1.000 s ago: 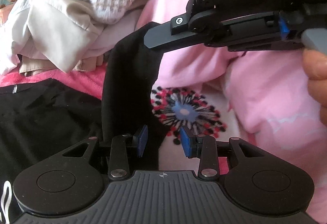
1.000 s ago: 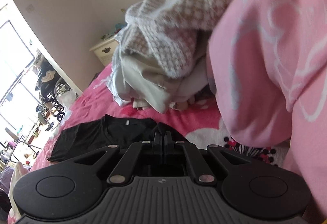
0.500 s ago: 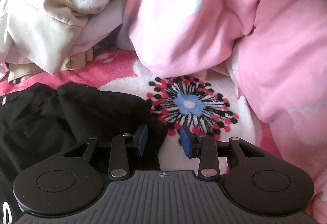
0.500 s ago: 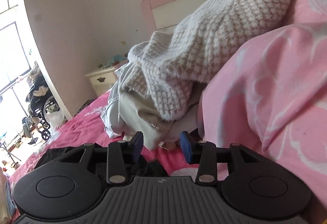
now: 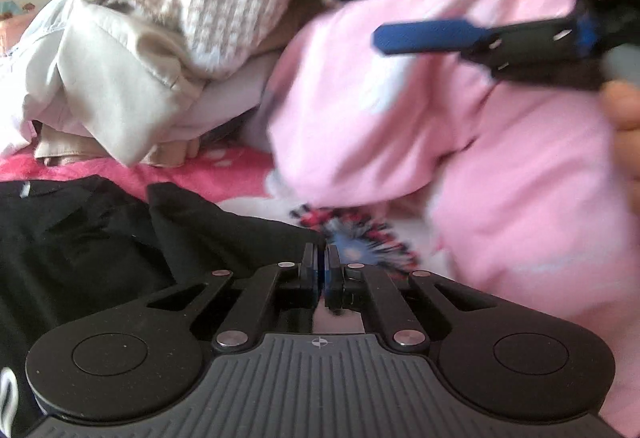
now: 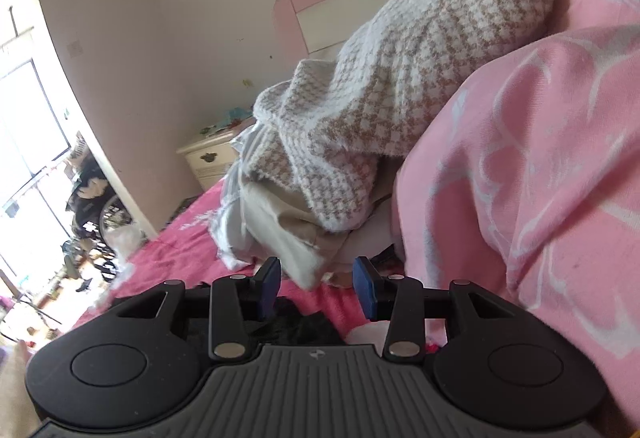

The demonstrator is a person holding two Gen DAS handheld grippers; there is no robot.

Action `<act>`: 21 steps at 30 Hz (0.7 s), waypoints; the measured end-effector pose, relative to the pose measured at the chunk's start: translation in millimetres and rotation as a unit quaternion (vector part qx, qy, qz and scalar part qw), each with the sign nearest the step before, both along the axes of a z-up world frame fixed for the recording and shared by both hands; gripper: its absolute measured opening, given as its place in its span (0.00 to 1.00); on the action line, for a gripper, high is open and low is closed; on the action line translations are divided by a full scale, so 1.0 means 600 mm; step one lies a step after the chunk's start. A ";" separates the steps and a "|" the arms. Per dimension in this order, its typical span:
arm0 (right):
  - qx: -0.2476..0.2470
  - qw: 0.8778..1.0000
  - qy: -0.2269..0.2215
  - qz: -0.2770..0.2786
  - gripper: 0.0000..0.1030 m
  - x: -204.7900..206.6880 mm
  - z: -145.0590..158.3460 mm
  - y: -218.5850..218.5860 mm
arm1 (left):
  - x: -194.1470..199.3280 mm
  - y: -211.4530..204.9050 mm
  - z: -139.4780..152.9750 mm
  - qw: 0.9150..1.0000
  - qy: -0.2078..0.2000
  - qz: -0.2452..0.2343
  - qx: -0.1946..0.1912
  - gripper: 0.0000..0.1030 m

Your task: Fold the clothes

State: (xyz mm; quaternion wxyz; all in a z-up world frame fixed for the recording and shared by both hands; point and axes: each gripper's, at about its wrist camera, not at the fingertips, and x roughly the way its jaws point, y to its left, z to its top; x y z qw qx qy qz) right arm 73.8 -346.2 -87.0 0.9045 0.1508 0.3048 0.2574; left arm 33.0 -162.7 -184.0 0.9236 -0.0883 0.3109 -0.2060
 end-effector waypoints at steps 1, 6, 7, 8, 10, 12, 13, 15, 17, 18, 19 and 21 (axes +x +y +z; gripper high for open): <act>0.002 1.000 0.007 0.003 0.42 0.003 0.005 0.000 | -0.008 0.001 0.003 1.000 -0.002 -0.006 -0.015 0.01; -0.013 0.999 0.049 0.013 0.42 0.017 0.018 0.012 | -0.040 -0.014 0.002 0.995 0.006 -0.065 -0.073 0.01; -0.019 0.998 0.053 0.014 0.42 0.019 0.019 0.014 | -0.046 -0.020 -0.001 0.993 0.009 -0.080 -0.082 0.01; -0.024 0.998 0.056 0.014 0.42 0.020 0.021 0.017 | -0.049 -0.026 -0.005 0.992 0.012 -0.091 -0.085 0.01; -0.035 0.997 0.060 0.014 0.42 0.021 0.023 0.020 | -0.058 -0.036 -0.011 0.990 0.017 -0.110 -0.091 0.01; -0.046 0.997 0.060 0.013 0.42 0.021 0.022 0.024 | -0.064 -0.043 -0.019 0.987 0.027 -0.124 -0.098 0.01; -0.054 0.997 0.061 0.013 0.42 0.019 0.020 0.026 | -0.066 -0.047 -0.024 0.986 0.032 -0.130 -0.099 0.01; -0.068 0.995 0.065 0.014 0.42 0.018 0.014 0.033 | -0.068 -0.053 -0.036 0.984 0.045 -0.140 -0.098 0.01; -0.074 0.994 0.073 0.014 0.42 0.018 0.006 0.037 | -0.070 -0.058 -0.046 0.983 0.058 -0.147 -0.097 0.01; -0.076 0.994 0.076 0.013 0.42 0.018 0.002 0.037 | -0.071 -0.059 -0.049 0.982 0.061 -0.149 -0.096 0.01; -0.077 0.994 0.080 0.011 0.42 0.017 -0.003 0.037 | -0.074 -0.061 -0.051 0.981 0.063 -0.154 -0.096 0.01; -0.081 0.994 0.078 0.009 0.42 0.015 -0.006 0.038 | -0.083 -0.059 -0.051 0.980 0.062 -0.162 -0.098 0.01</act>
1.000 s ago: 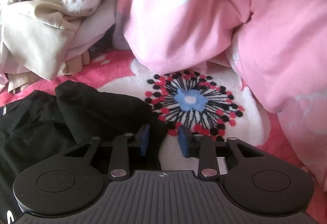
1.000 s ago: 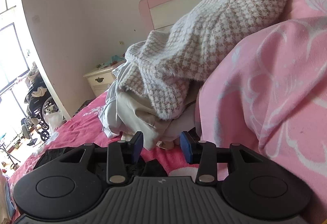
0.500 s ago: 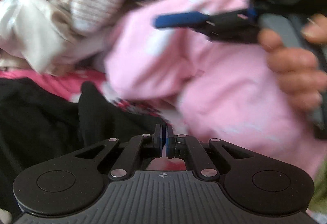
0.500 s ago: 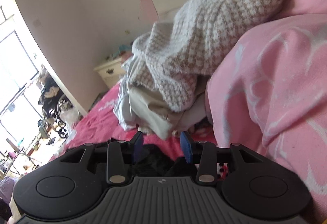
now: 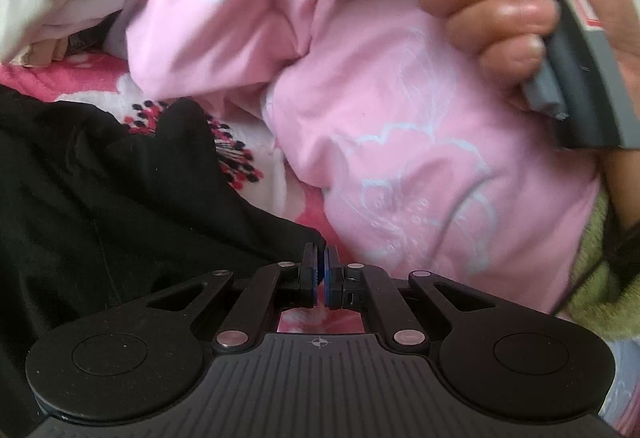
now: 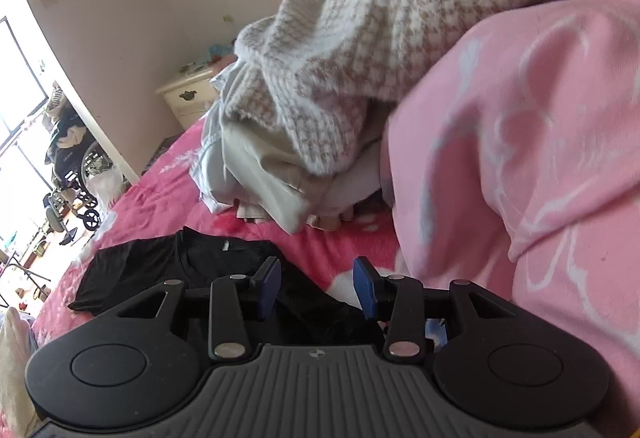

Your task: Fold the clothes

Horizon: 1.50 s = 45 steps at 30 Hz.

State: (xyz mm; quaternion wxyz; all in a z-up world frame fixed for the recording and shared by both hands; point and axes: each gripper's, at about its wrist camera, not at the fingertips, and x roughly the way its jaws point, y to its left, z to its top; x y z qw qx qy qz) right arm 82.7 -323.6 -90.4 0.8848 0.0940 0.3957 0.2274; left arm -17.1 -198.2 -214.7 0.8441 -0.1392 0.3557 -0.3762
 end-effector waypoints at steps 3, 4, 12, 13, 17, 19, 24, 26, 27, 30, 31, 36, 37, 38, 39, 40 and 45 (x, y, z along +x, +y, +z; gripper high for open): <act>-0.009 1.000 0.000 0.000 0.42 0.000 -0.007 0.006 | -0.008 0.001 -0.008 1.000 0.004 -0.010 0.008 0.01; -0.011 1.000 0.001 0.000 0.42 0.000 -0.010 0.008 | -0.009 0.001 -0.012 1.000 0.008 -0.012 0.013 0.01; 0.063 0.988 0.138 -0.004 0.42 0.070 -0.091 0.030 | -0.022 -0.001 -0.029 0.999 0.015 -0.001 0.033 0.01; 0.060 0.987 0.147 -0.008 0.41 0.076 -0.101 0.032 | -0.023 -0.002 -0.029 0.999 0.014 0.002 0.035 0.01; -0.027 0.990 0.126 -0.053 0.36 0.107 -0.136 0.025 | -0.024 0.000 -0.028 0.999 0.019 0.014 0.033 0.01; -0.098 0.990 0.080 -0.065 0.29 0.116 -0.142 0.021 | -0.028 0.001 -0.028 0.999 0.018 0.018 0.033 0.02; -0.251 0.966 -0.013 -0.065 0.00 0.136 -0.155 0.020 | -0.036 -0.001 -0.027 0.999 0.010 0.028 0.041 0.02; -0.263 0.962 -0.029 -0.064 0.00 0.144 -0.149 0.005 | -0.039 0.000 -0.027 0.999 0.010 0.032 0.041 0.02; -0.269 0.960 -0.037 -0.062 0.00 0.149 -0.146 -0.002 | -0.040 0.001 -0.027 0.999 0.010 0.033 0.040 0.02; -0.287 0.955 -0.052 -0.057 0.00 0.154 -0.149 -0.007 | -0.040 0.000 -0.032 0.998 0.010 0.039 0.037 0.03; -0.288 0.955 -0.053 -0.052 0.00 0.149 -0.150 -0.005 | -0.042 -0.001 -0.032 0.998 0.008 0.041 0.037 0.03; -0.247 0.969 -0.001 0.015 0.10 0.124 -0.135 -0.005 | -0.044 0.000 -0.036 0.999 0.003 0.044 0.029 0.03; -0.236 0.971 0.009 0.027 0.13 0.121 -0.131 -0.005 | -0.043 0.001 -0.037 0.999 0.004 0.044 0.026 0.03; -0.225 0.973 0.024 0.043 0.17 0.119 -0.130 -0.004 | -0.043 0.002 -0.037 0.999 0.004 0.044 0.025 0.03; -0.214 0.974 0.040 0.061 0.17 0.117 -0.129 -0.003 | -0.044 0.002 -0.037 0.999 0.003 0.044 0.025 0.03; -0.206 0.974 0.055 0.078 0.17 0.117 -0.132 -0.002 | -0.046 0.001 -0.037 0.999 0.000 0.043 0.027 0.03; -0.187 0.967 0.098 0.140 0.17 0.112 -0.138 0.014 | -0.050 -0.001 -0.038 0.999 -0.011 0.043 0.030 0.03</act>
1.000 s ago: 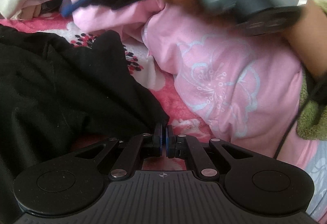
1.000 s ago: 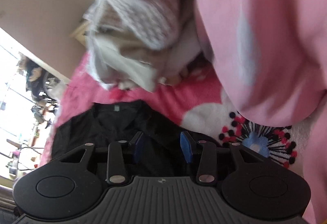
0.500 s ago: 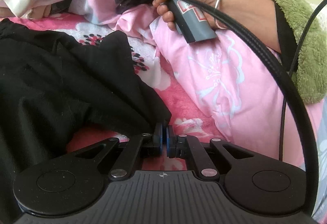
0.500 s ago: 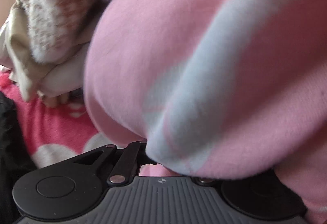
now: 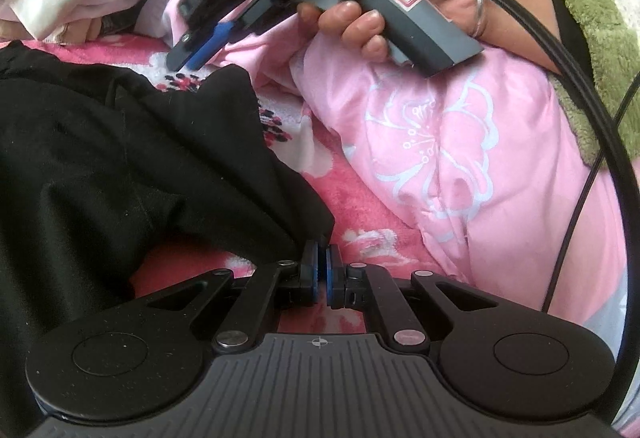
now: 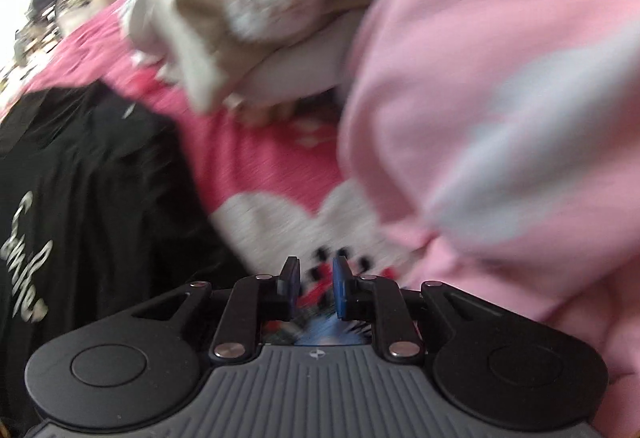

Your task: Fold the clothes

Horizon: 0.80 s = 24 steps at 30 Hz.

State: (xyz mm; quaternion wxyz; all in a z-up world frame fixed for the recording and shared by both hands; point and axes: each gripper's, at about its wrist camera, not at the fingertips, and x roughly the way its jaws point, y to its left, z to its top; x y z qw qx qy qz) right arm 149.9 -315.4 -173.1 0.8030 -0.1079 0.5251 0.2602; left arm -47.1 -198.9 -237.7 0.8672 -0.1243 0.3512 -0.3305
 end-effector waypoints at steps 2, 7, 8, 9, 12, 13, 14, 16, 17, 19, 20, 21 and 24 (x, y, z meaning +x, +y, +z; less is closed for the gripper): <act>0.012 1.000 0.019 0.008 0.17 0.008 -0.014 0.019 | 0.002 0.000 -0.001 1.000 0.001 0.000 -0.002 0.03; 0.047 0.997 0.054 0.002 0.17 0.011 -0.029 0.026 | 0.000 -0.001 -0.001 1.000 -0.002 0.001 0.001 0.03; 0.052 0.997 0.063 -0.001 0.18 0.012 -0.034 0.025 | 0.000 -0.002 0.000 1.000 -0.003 0.001 0.002 0.03; 0.056 0.996 0.072 -0.004 0.19 0.013 -0.039 0.024 | -0.001 -0.002 0.000 1.000 -0.003 0.002 0.004 0.03; 0.080 0.994 0.074 -0.013 0.18 0.019 -0.032 0.022 | -0.002 -0.004 0.001 1.000 -0.006 0.003 0.007 0.03; 0.087 0.994 0.072 -0.014 0.18 0.020 -0.030 0.021 | -0.003 -0.004 0.001 1.000 -0.006 0.004 0.007 0.03; 0.093 0.993 0.070 -0.015 0.18 0.021 -0.029 0.021 | -0.003 -0.004 0.001 1.000 -0.006 0.005 0.007 0.03; 0.095 0.993 0.075 -0.011 0.20 0.024 -0.036 0.028 | -0.003 -0.004 0.001 1.000 -0.005 0.006 0.007 0.03; 0.088 0.992 0.089 -0.002 0.20 0.024 -0.049 0.037 | -0.003 -0.004 0.001 1.000 -0.005 0.007 0.008 0.03; 0.069 0.994 0.083 0.019 0.20 0.014 -0.058 0.050 | -0.004 -0.003 0.001 1.000 -0.006 0.008 0.008 0.03; 0.061 0.995 0.072 0.030 0.13 0.009 -0.057 0.055 | -0.004 -0.003 0.001 1.000 -0.006 0.009 0.008 0.03; 0.056 0.996 0.058 0.033 0.06 0.007 -0.051 0.057 | -0.005 -0.003 0.001 1.000 -0.006 0.010 0.008 0.03; 0.043 0.998 -0.009 0.036 0.02 -0.002 -0.020 0.060 | -0.007 -0.005 0.005 1.000 -0.004 0.016 0.004 0.02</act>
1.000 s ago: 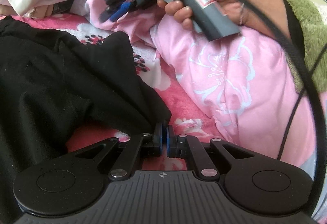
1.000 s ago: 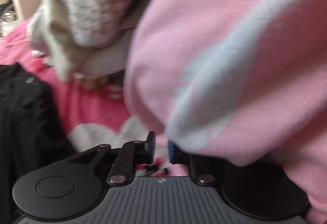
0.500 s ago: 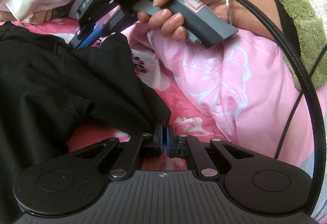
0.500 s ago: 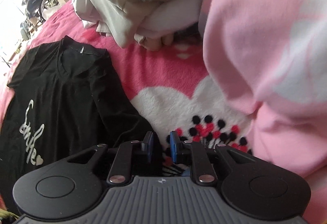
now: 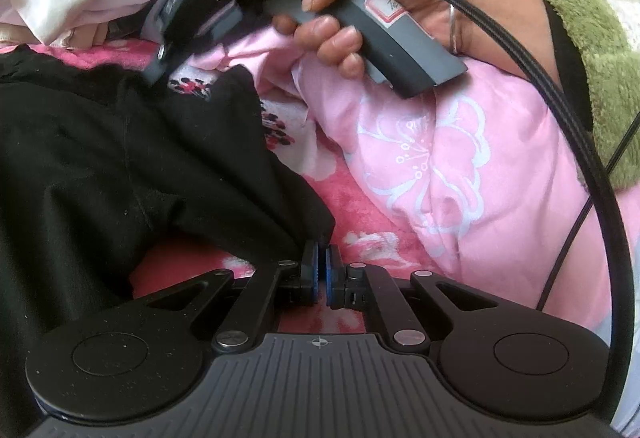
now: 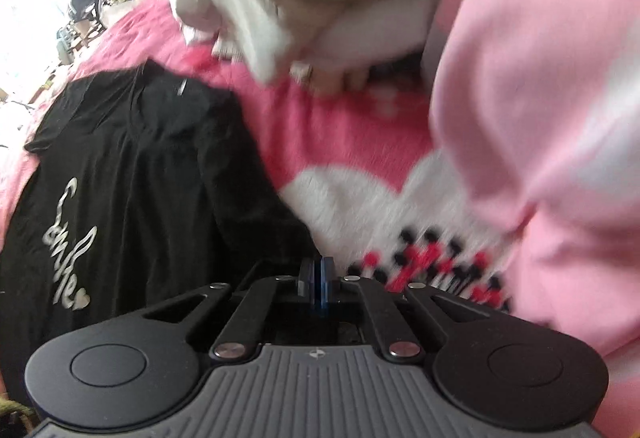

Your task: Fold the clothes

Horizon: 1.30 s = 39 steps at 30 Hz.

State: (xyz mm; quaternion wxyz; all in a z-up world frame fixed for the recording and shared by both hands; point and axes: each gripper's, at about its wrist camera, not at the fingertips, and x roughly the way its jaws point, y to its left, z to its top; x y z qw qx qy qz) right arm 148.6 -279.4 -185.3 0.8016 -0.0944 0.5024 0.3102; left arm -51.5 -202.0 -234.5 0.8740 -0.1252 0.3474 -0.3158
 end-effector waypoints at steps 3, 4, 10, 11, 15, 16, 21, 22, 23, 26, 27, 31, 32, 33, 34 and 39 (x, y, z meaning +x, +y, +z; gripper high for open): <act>-0.005 0.997 -0.072 0.005 0.02 -0.011 0.032 0.002 | 0.004 -0.006 0.007 1.000 0.001 -0.010 -0.007 0.02; -0.013 0.996 -0.092 0.008 0.02 -0.015 0.036 0.005 | 0.009 -0.009 0.007 1.000 0.002 -0.010 -0.004 0.02; -0.093 0.974 -0.198 0.057 0.03 -0.047 0.005 0.043 | 0.035 -0.020 -0.002 1.000 0.028 -0.008 -0.003 0.02; -0.100 0.974 -0.196 0.059 0.03 -0.046 -0.005 0.046 | 0.035 -0.020 -0.003 1.000 0.030 -0.007 -0.002 0.02; -0.033 0.985 -0.167 -0.019 0.21 -0.018 0.019 0.008 | 0.036 -0.017 -0.003 0.999 0.039 -0.003 -0.008 0.03; -0.002 0.986 -0.160 -0.045 0.28 -0.010 0.034 -0.008 | 0.036 -0.015 -0.003 0.999 0.041 -0.002 -0.010 0.03; 0.036 0.987 -0.127 -0.086 0.28 -0.005 0.060 -0.034 | 0.025 -0.004 0.014 0.999 0.039 -0.006 -0.027 0.42; 0.037 0.988 -0.124 -0.086 0.28 -0.008 0.062 -0.036 | 0.020 -0.001 0.019 0.999 0.036 -0.009 -0.026 0.48; 0.040 0.988 -0.121 -0.086 0.28 -0.010 0.063 -0.038 | 0.015 0.001 0.025 0.999 0.032 -0.012 -0.024 0.57; 0.056 0.988 -0.104 -0.096 0.28 -0.020 0.075 -0.046 | 0.005 0.011 0.039 0.999 0.029 -0.016 -0.018 0.69; 0.066 0.988 -0.095 -0.100 0.28 -0.024 0.082 -0.050 | 0.005 0.016 0.043 0.999 0.032 -0.019 -0.016 0.73; 0.086 0.989 -0.065 -0.104 0.30 -0.046 0.109 -0.067 | 0.011 0.041 0.062 0.999 0.041 -0.033 -0.002 0.82; 0.088 0.989 -0.064 -0.103 0.30 -0.053 0.113 -0.070 | 0.014 0.048 0.067 0.998 0.042 -0.039 0.004 0.83; 0.089 0.989 -0.062 -0.102 0.30 -0.060 0.117 -0.075 | 0.016 0.056 0.074 0.998 0.042 -0.047 0.016 0.83; 0.089 0.989 -0.060 -0.102 0.30 -0.068 0.121 -0.079 | 0.020 0.065 0.082 0.997 0.037 -0.054 0.034 0.83; -0.002 0.993 -0.092 -0.072 0.30 -0.114 0.107 -0.066 | 0.054 0.109 0.114 0.995 0.022 -0.028 0.098 0.86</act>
